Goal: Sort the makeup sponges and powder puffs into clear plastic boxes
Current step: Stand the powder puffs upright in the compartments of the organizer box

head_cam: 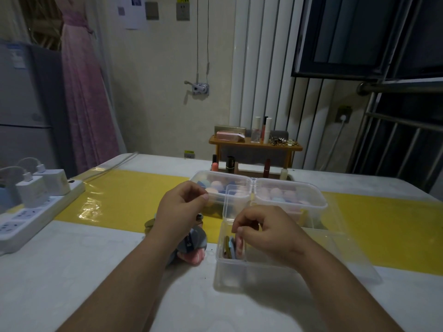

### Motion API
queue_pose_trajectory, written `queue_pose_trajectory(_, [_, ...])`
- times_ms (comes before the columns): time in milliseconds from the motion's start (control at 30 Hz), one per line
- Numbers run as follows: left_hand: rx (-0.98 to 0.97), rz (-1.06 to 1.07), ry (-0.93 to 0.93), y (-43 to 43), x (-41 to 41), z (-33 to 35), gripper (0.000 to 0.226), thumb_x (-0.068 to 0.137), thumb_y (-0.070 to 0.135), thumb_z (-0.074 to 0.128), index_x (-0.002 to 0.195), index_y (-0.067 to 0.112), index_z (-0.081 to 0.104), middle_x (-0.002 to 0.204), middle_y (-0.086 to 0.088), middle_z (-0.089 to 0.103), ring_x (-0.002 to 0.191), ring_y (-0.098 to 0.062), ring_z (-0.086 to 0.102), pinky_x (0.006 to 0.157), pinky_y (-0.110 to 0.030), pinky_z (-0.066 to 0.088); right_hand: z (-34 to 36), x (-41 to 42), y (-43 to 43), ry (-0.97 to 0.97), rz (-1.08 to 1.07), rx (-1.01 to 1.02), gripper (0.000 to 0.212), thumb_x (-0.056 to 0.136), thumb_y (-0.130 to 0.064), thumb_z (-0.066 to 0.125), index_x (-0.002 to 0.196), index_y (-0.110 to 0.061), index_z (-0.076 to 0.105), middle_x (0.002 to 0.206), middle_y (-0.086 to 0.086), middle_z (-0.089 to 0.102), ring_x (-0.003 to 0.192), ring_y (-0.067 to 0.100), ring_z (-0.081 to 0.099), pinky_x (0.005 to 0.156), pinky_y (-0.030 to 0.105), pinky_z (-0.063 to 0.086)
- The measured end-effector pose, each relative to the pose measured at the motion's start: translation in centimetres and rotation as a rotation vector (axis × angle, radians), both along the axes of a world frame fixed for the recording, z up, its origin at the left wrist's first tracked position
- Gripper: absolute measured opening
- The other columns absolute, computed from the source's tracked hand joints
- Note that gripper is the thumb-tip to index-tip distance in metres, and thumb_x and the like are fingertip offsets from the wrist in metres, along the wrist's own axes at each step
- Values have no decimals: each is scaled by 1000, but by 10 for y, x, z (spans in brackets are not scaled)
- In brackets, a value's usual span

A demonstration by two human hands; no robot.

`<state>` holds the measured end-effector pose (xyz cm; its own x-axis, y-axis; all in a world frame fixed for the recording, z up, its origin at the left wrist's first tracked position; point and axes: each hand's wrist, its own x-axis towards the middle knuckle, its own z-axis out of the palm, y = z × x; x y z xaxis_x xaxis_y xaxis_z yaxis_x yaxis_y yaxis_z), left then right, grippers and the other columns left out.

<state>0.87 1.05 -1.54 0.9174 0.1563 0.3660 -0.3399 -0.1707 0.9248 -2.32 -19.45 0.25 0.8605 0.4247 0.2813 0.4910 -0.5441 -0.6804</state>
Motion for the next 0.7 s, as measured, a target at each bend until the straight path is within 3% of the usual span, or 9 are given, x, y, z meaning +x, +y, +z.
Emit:
queue_pose_trajectory(133, [-8, -1, 7, 1, 1, -1, 8, 90, 8, 67, 83, 12, 69, 81, -12, 68, 68, -20, 61, 51, -26, 51, 0, 2, 0, -31, -27, -122, 20, 80, -27, 62, 69, -44, 64, 79, -19, 64, 78, -2, 57, 64, 14, 42])
queue_pose_trajectory(233, [-22, 0, 13, 2, 1, 0, 11, 89, 8, 67, 81, 14, 69, 79, -8, 68, 69, -20, 62, 51, -23, 50, 1, 3, 1, -36, -24, -187, 20, 80, -28, 65, 68, -44, 64, 84, -18, 60, 84, -1, 54, 70, 22, 45])
queue_pose_trajectory(333, [-16, 8, 12, 3, 1, 0, 11, 90, 7, 67, 82, 15, 69, 80, -7, 69, 73, -24, 64, 54, -30, 54, -1, 2, 2, -34, -65, -197, 17, 82, -33, 71, 74, -46, 64, 88, -21, 60, 87, -4, 52, 70, 21, 43])
queue_pose_trajectory(500, [0, 50, 8, 8, 2, 0, 14, 87, 7, 68, 78, 17, 70, 73, 0, 69, 73, -24, 66, 51, -29, 55, 1, 3, 5, -44, -117, -268, 8, 81, -40, 74, 74, -38, 71, 91, -20, 59, 92, -1, 50, 79, 26, 46])
queue_pose_trajectory(600, [245, 86, 72, 15, 4, 0, 22, 82, 7, 67, 73, 27, 70, 70, 7, 69, 67, -13, 67, 52, -26, 50, 3, 4, 6, -56, -127, -292, 9, 81, -41, 74, 80, -32, 76, 92, -20, 57, 94, -1, 48, 78, 23, 42])
queue_pose_trajectory(700, [677, 49, 178, 21, 4, -1, 20, 75, 16, 68, 69, 35, 71, 72, 18, 69, 70, 0, 63, 63, -30, 52, 2, 4, 6, -64, -128, -320, 12, 83, -42, 72, 80, -31, 78, 92, -18, 56, 93, 0, 48, 73, 21, 39])
